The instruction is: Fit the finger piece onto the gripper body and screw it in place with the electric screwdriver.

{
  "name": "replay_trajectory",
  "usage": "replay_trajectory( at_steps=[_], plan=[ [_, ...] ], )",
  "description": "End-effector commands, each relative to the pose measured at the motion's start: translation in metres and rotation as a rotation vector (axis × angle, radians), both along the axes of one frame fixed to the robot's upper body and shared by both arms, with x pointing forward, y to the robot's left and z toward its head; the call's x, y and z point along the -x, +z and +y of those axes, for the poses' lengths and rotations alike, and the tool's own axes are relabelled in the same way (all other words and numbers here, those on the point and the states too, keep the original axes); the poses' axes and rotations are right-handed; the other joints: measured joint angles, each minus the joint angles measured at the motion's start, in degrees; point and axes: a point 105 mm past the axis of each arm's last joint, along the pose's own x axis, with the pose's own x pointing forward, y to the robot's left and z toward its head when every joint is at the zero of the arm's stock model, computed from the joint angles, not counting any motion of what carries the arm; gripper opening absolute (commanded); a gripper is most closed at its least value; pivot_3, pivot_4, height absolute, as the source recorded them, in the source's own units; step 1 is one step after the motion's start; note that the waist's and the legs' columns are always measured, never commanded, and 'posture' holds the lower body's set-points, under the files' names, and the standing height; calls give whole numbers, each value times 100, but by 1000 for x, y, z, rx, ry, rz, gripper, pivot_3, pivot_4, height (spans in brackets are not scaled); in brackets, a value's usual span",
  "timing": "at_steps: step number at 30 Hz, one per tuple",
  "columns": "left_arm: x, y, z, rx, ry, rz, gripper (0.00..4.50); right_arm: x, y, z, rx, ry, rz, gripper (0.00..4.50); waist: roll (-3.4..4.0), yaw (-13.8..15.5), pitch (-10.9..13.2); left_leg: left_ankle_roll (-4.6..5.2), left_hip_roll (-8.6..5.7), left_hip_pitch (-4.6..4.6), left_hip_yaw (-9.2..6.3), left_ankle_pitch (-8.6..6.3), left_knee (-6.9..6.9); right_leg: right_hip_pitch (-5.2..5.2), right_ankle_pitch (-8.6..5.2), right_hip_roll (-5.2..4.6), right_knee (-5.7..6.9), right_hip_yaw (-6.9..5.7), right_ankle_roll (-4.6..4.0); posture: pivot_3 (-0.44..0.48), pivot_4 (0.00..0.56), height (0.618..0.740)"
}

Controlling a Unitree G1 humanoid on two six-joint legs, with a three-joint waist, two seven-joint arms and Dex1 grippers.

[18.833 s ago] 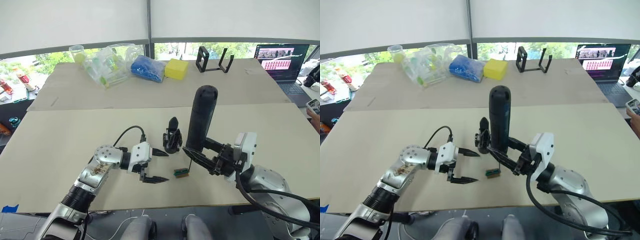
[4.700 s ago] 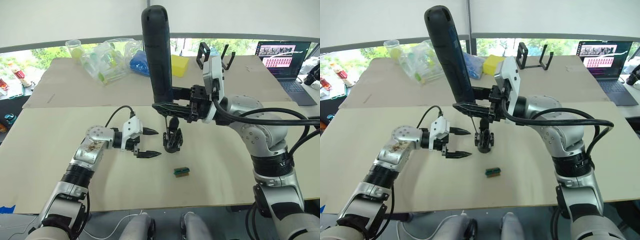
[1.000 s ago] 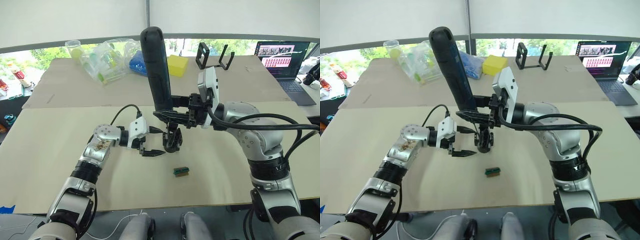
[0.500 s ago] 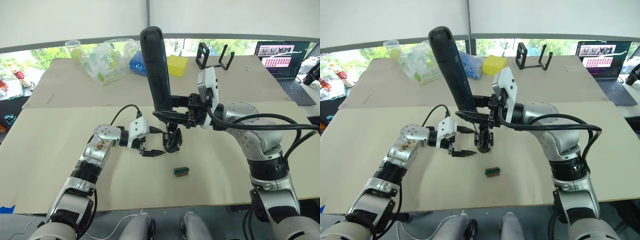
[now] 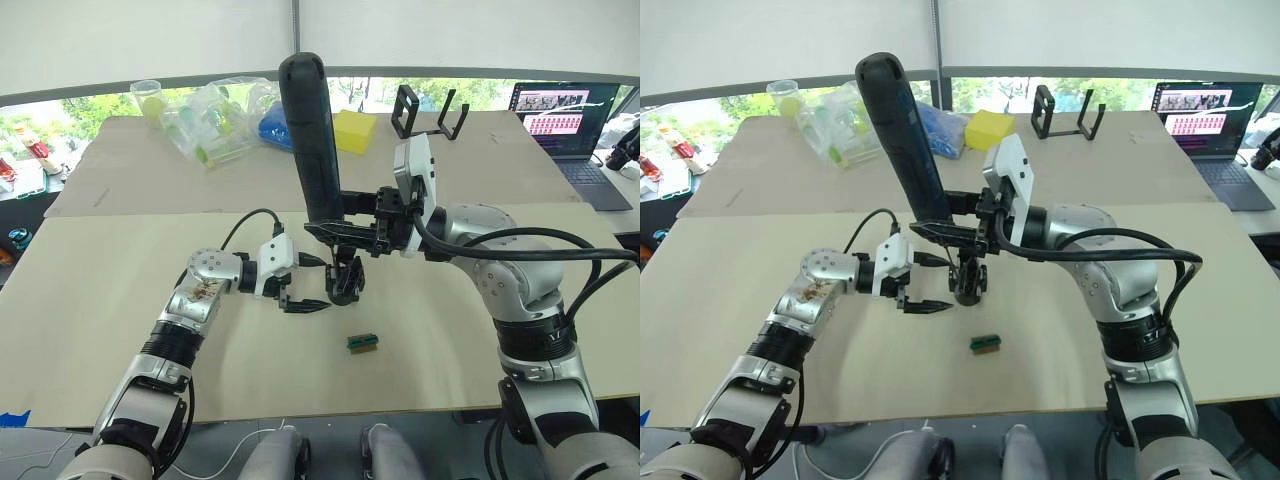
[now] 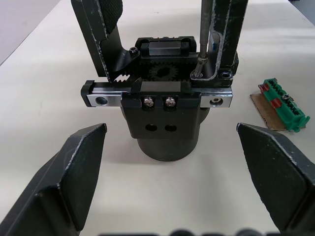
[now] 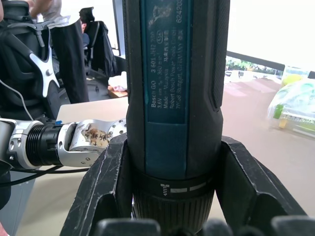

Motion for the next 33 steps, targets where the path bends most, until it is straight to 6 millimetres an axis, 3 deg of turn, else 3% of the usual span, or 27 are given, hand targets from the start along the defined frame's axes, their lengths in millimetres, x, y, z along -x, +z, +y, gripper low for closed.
replay_trajectory(
  at_steps=[1, 33],
  plan=[
    [-2, 11, -3, 9, -12, -49, 4500, 10, 19, -3, -39, 21, -73, 1913, 0, 0, 0, 0, 0, 0, 0, 0, 0, 0, 0, 0, 0, 0, 0, 0, 150, 740],
    [-2, 10, -4, 8, -15, -52, 4500, 11, 16, -5, -39, 18, -81, 1913, 0, 2, 0, 0, 0, 0, 0, 0, 0, 1, 0, 0, 0, 0, 0, 0, 150, 740]
  ],
)
